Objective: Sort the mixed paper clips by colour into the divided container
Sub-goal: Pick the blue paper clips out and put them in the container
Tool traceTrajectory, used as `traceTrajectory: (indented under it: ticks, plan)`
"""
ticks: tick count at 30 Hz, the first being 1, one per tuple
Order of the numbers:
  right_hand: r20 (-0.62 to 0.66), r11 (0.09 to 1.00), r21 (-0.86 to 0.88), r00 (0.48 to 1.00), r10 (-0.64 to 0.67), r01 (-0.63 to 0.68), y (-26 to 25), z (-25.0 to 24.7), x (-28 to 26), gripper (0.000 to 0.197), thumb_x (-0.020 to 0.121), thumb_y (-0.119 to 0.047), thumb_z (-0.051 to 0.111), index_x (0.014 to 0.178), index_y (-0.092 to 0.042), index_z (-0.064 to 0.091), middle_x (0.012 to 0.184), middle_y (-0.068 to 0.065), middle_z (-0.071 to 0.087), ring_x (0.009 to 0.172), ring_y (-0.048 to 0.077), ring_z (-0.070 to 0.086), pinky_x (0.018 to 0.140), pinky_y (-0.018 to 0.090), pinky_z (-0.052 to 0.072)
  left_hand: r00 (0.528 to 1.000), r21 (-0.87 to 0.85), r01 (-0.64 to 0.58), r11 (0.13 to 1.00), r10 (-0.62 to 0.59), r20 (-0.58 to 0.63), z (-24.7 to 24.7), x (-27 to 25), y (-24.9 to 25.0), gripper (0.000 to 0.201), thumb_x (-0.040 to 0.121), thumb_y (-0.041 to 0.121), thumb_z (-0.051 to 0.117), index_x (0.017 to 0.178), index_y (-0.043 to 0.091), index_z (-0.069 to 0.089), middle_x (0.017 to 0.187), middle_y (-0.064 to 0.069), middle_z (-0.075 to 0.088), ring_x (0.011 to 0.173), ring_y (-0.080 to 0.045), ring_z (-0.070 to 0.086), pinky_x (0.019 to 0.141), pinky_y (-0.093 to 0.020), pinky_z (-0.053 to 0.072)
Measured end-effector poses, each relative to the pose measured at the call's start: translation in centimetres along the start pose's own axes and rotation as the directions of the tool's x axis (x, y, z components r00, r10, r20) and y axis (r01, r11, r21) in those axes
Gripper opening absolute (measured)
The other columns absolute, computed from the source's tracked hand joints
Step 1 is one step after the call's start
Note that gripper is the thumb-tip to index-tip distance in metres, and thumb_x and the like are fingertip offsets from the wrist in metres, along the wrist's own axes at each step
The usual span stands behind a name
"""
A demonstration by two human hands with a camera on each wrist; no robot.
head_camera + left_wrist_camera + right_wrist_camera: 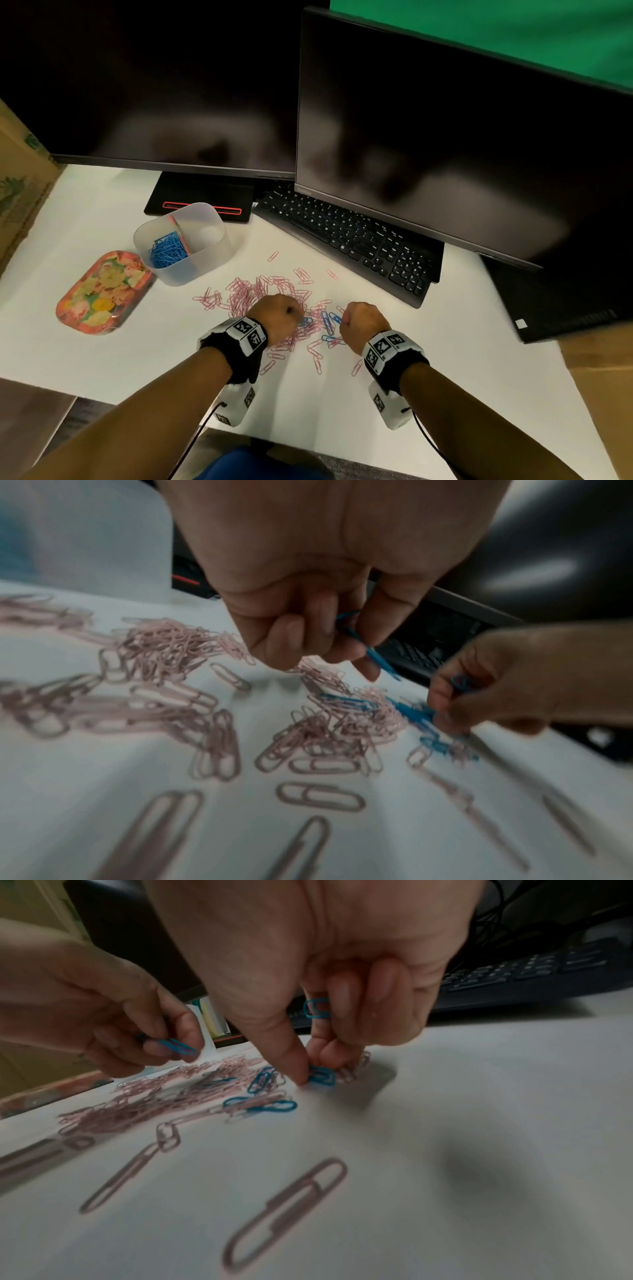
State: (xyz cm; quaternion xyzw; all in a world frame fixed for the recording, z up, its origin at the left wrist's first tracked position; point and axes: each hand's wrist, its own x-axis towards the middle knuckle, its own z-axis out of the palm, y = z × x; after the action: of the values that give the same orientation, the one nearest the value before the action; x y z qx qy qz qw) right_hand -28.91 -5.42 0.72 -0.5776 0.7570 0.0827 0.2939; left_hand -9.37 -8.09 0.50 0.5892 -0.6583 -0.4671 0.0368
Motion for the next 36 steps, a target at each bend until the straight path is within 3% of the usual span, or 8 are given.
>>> traceTrajectory:
  ticks: [6, 15, 20, 24, 27, 29, 32, 36]
  plan:
    - [-0.061, 0.902, 0.431, 0.998, 0.03, -0.001, 1.9, -0.1, 0.4, 0.011, 0.083, -0.019, 0.061, 0.08, -0.013, 0.069, 0.079, 0.004, 0.069, 0.074, 0.021, 0.064, 0.062, 0.024, 0.051, 0.998, -0.362, 0.038, 0.931, -0.051, -0.026, -0.4, 0.2, -0.4, 0.021, 0.095, 0.013, 0.05, 0.083, 0.019, 0.067, 0.068, -0.007, 0.061, 0.063, -0.012, 0.053, 0.062, -0.024, 0.041]
    - [0.142, 0.069, 0.989, 0.977, -0.16, -0.132, 1.8, -1.0, -0.8, 0.037, 0.086, 0.011, 0.045, 0.114, -0.005, 0.062, 0.065, 0.006, 0.052, 0.055, 0.016, 0.041, 0.053, 0.027, 0.034, 0.976, -0.991, 0.102, 0.083, -0.199, 0.084, -1.0, -0.3, 1.1, 0.015, 0.094, 0.002, 0.046, 0.096, -0.004, 0.059, 0.082, -0.015, 0.054, 0.083, -0.03, 0.067, 0.065, -0.033, 0.061]
    - [0.2, -0.109, 0.967, 0.954, -0.225, -0.229, 1.5, -1.1, -1.2, 0.029, 0.066, -0.008, 0.043, 0.093, -0.009, 0.055, 0.068, 0.007, 0.044, 0.056, 0.021, 0.043, 0.055, 0.031, 0.035, 0.974, -0.992, 0.116, -0.054, -0.187, 0.124, -1.2, 0.1, 1.5, 0.012, 0.09, 0.001, 0.041, 0.091, 0.0, 0.053, 0.063, -0.006, 0.048, 0.056, -0.017, 0.052, 0.048, -0.024, 0.052]
    - [0.287, 0.029, 0.958, 0.948, -0.135, -0.286, 1.1, -0.9, -0.9, 0.009, 0.083, -0.018, 0.046, 0.078, -0.013, 0.051, 0.062, 0.003, 0.042, 0.05, 0.018, 0.038, 0.049, 0.026, 0.03, 0.957, -0.977, 0.201, 0.072, -0.225, 0.18, -1.1, 0.9, 0.9, 0.011, 0.089, 0.01, 0.051, 0.092, 0.006, 0.06, 0.069, -0.003, 0.049, 0.045, -0.01, 0.036, 0.038, -0.019, 0.032]
    - [0.198, 0.511, 0.841, 0.98, 0.016, -0.178, 0.7, -0.3, -0.4, 0.021, 0.088, -0.026, 0.061, 0.072, -0.017, 0.051, 0.059, -0.004, 0.044, 0.047, 0.012, 0.037, 0.048, 0.022, 0.025, 0.964, -0.766, 0.193, 0.613, -0.265, 0.03, -0.9, 1.2, 0.9, 0.012, 0.086, 0.023, 0.064, 0.085, 0.012, 0.067, 0.067, 0.004, 0.05, 0.047, -0.011, 0.038, 0.043, -0.019, 0.032]
    - [0.05, 0.841, 0.539, 0.998, 0.028, -0.051, 0.2, 0.4, -0.6, 0.015, 0.083, -0.033, 0.066, 0.077, -0.022, 0.059, 0.07, -0.006, 0.059, 0.061, 0.011, 0.054, 0.053, 0.022, 0.037, 0.981, -0.313, 0.09, 0.945, -0.138, -0.135, -0.4, 1.1, 1.0, 0.005, 0.082, 0.023, 0.07, 0.08, 0.018, 0.069, 0.071, 0.008, 0.062, 0.066, -0.013, 0.059, 0.059, -0.021, 0.044]
    - [-0.014, 0.978, 0.208, 1.0, -0.023, 0.026, -0.9, 1.1, -1.2, 0.016, 0.084, -0.038, 0.064, 0.095, -0.026, 0.063, 0.095, -0.003, 0.067, 0.087, 0.019, 0.065, 0.07, 0.024, 0.05, 0.997, 0.234, -0.013, 0.972, 0.031, -0.075, 0.5, 1.2, 0.6, 0.009, 0.081, 0.021, 0.065, 0.087, 0.026, 0.07, 0.092, 0.007, 0.067, 0.088, -0.016, 0.063, 0.075, -0.022, 0.049]
    - [-0.023, 0.996, 0.076, 0.999, -0.033, 0.035, -1.7, 1.0, -1.0, 0.02, 0.089, -0.03, 0.058, 0.103, -0.018, 0.067, 0.105, 0.005, 0.069, 0.094, 0.025, 0.065, 0.08, 0.032, 0.056, 0.995, 0.365, -0.075, 0.928, 0.094, -0.033, 0.6, 1.6, 0.1, 0.009, 0.083, 0.023, 0.064, 0.091, 0.023, 0.068, 0.101, 0.0, 0.063, 0.091, -0.021, 0.062, 0.074, -0.024, 0.047]
